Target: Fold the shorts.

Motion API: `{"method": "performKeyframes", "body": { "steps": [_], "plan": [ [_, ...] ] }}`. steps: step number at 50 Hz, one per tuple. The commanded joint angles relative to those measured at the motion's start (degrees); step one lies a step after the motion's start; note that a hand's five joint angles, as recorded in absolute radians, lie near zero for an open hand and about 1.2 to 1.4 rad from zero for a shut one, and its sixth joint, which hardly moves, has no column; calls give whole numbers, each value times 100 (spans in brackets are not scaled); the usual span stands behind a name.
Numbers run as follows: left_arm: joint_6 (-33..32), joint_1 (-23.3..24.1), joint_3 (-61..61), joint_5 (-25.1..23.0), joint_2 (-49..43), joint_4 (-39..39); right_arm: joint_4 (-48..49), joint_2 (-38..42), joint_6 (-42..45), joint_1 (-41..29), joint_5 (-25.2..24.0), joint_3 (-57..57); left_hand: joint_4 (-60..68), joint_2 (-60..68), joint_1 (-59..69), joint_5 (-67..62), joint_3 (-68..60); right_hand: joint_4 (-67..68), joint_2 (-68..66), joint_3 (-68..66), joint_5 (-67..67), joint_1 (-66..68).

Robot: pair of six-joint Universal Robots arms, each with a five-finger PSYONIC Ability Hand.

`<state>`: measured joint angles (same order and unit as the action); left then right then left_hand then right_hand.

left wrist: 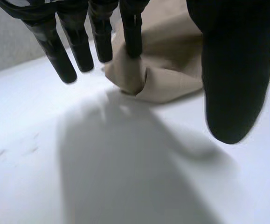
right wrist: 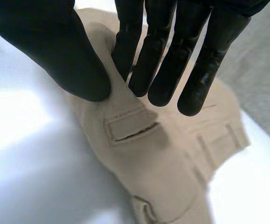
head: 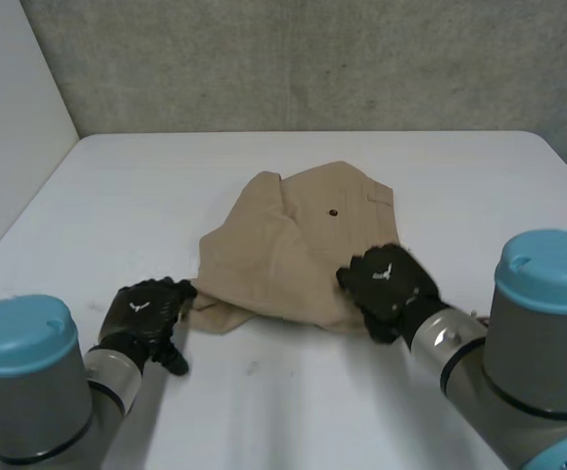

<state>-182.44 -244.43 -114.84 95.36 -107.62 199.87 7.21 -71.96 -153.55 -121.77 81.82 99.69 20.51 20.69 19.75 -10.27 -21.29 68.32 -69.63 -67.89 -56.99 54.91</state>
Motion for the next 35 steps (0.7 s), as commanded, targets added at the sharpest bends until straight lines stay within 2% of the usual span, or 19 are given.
{"method": "performKeyframes", "body": {
  "steps": [1, 4, 9, 22, 30, 33, 35],
  "plan": [
    [68, -52, 260, -52, 1242, -906, 44, 51, -70, -14, -157, 85, -508, -526, -432, 484, 586, 1168, -1037, -1211, -1301, 2509],
    [86, 0, 225, -61, 1699, -871, 44, 42, -148, -5, -149, 94, -475, -493, -398, 450, 552, 1168, -1037, -1211, -1301, 2509],
    [121, 53, 251, -53, 1727, -678, 9, -19, -482, -5, -157, 138, -408, -425, -331, 383, 485, 1168, -1037, -1211, -1301, 2509],
    [95, 97, 699, -79, 128, -203, -9, -292, -667, 22, -140, 244, -71, -89, 5, 47, 149, 1168, -1037, -1211, -1301, 2509],
    [60, 97, 936, -61, -241, -133, -18, -274, -869, 39, -166, 244, 47, 29, 123, -71, 31, 1168, -1037, -1211, -1301, 2509],
    [51, 97, 1077, -52, -409, -72, -27, -274, -931, 22, -184, 244, 482, 464, 558, -507, -405, 1168, -1037, -1211, -1301, 2509],
    [51, 106, 1165, -70, -506, 34, -27, -274, -940, 22, -184, 244, 1288, 1270, 1365, -1313, -1211, 1168, -1037, -1211, -1301, 2509]
  ]
}}
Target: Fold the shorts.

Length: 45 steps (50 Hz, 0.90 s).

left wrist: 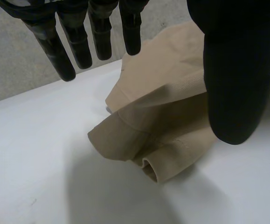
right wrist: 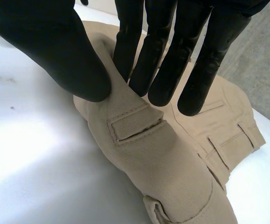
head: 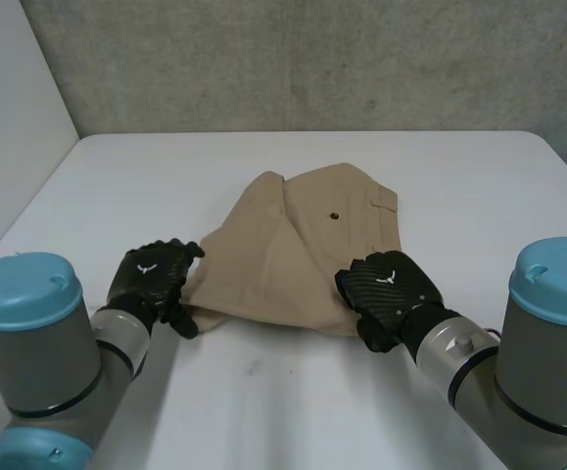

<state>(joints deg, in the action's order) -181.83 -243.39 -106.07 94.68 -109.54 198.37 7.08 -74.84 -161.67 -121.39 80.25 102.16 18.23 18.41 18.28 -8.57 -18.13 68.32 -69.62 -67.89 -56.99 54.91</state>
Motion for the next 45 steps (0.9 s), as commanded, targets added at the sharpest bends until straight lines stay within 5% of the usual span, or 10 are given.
{"method": "performKeyframes", "body": {
  "steps": [1, 8, 13, 17, 28, 37, 45],
  "plan": [
    [-11, -7, 323, -3, -348, 228, -5, 13, -128, -16, -36, -3, 1836, 1818, 1831, -1802, -1846, 1168, -1038, -1211, -1301, 2509],
    [-2, -59, 517, -46, -647, 641, 31, 13, -163, 28, 8, 6, 6158, 6140, 6153, -6123, -6168, 1168, -1038, -1211, -1301, 2509],
    [-2, -77, 490, -310, -656, 685, -22, -48, -610, 63, 35, -73, 6177, 6159, 6172, -6143, -6187, -4028, 4158, 3985, 3894, -2687],
    [-2, -156, 447, -389, -630, 677, -144, -249, -927, 421, 35, -117, 6177, 6159, 6172, -6143, -6187, -4981, 5111, 4938, 4847, -3639],
    [7, -376, 429, -407, -471, 633, -778, -602, -902, 1153, -185, 207, 6177, 6159, 6172, -6143, -6187, -5017, 5147, 4974, 4884, -3676],
    [16, -376, 420, -407, -454, 633, 249, -523, 12, 1777, -308, 1086, 6177, 6159, 6172, -6143, -6187, -3875, 4005, 3832, 3742, -2534],
    [7, -376, 446, -398, -454, 624, 637, -75, -5, 1768, -291, 1096, 6177, 6159, 6172, -6143, -6187, -3200, 3330, 3157, 3066, -1859]
  ]
}}
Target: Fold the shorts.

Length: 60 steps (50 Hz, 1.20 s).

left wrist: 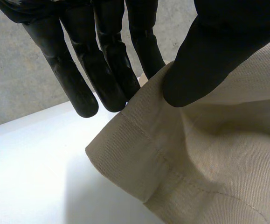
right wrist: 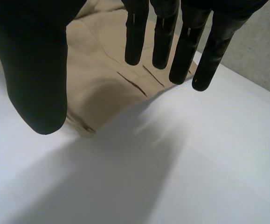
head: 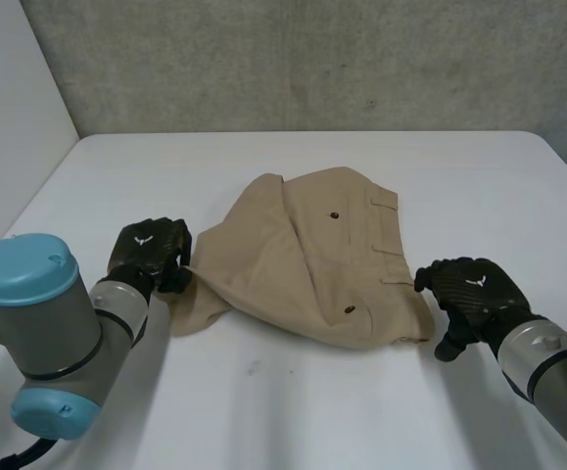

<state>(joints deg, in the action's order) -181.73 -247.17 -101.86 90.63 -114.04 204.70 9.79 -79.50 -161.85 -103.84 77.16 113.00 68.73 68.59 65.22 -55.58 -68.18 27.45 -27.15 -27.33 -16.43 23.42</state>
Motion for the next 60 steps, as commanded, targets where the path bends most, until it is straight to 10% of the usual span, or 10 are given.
{"method": "performKeyframes", "body": {
  "steps": [1, 25, 34, 60],
  "plan": [
    [-2, 3, 25, 8, -5, -9, 409, 418, 13, -5, 19, 12, 1127, 1141, 1478, -1442, -1182, 904, -934, -916, -1007, 1307],
    [-20, 20, -1, 34, 22, -9, 1042, 1200, -347, -787, 80, -427, 1127, 1141, 1478, -1442, -1182, 1492, -1522, -1504, -1595, 1895],
    [-20, 11, 8, -10, 83, -105, 1113, 1245, -233, -725, 229, -664, 1127, 1141, 1478, -1442, -1182, 5255, -5285, -5267, -5357, 5658],
    [-11, 11, 1783, -265, 5146, -1977, -1928, -2104, 681, -717, 221, -4153, 1127, 1141, 1478, -1442, -1182, 5255, -5285, -5267, -5357, 5658]
  ]
}}
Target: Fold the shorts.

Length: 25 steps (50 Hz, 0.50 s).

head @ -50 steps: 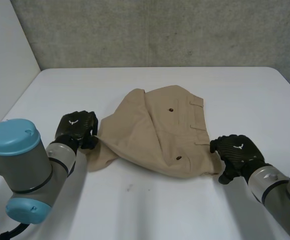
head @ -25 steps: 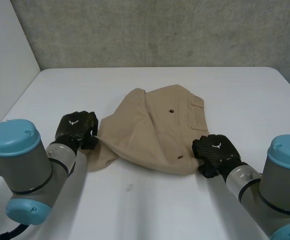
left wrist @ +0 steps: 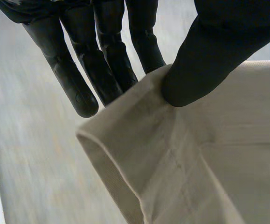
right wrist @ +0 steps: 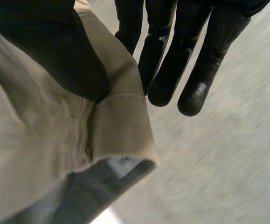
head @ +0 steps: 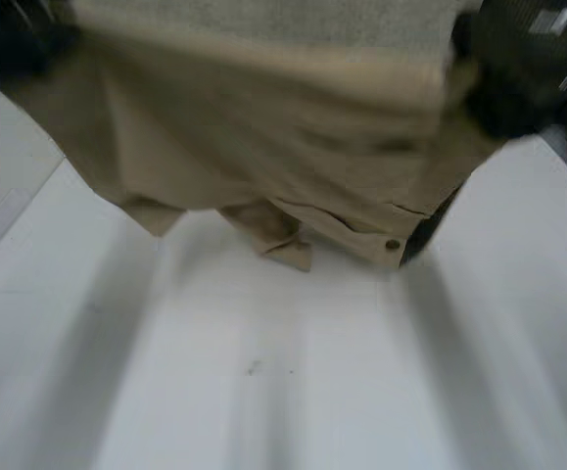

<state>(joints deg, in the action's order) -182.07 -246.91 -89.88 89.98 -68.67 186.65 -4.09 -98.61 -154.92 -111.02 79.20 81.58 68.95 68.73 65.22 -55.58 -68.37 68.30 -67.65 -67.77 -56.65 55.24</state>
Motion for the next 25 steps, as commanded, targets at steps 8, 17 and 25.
{"method": "performKeyframes", "body": {
  "steps": [8, 17, 25],
  "plan": [
    [31, 3, 604, -235, 312, -305, -918, -89, 6, -8, 8, -1189, 1105, 1127, 1478, -1442, -1163, 1170, -1235, -1223, -1335, 2476],
    [5, 3, 103, -235, -1418, -191, -927, 1350, 111, -95, -19, -408, 1105, 1127, 1478, -1442, -1163, 1170, -1235, -1223, -1335, 2476],
    [-267, 12, 655, -183, -3783, 625, 99, 2995, 59, -210, 121, -748, 1105, 1127, 1478, -1442, -1163, 1170, -1235, -1223, -1335, 2476]
  ]
}}
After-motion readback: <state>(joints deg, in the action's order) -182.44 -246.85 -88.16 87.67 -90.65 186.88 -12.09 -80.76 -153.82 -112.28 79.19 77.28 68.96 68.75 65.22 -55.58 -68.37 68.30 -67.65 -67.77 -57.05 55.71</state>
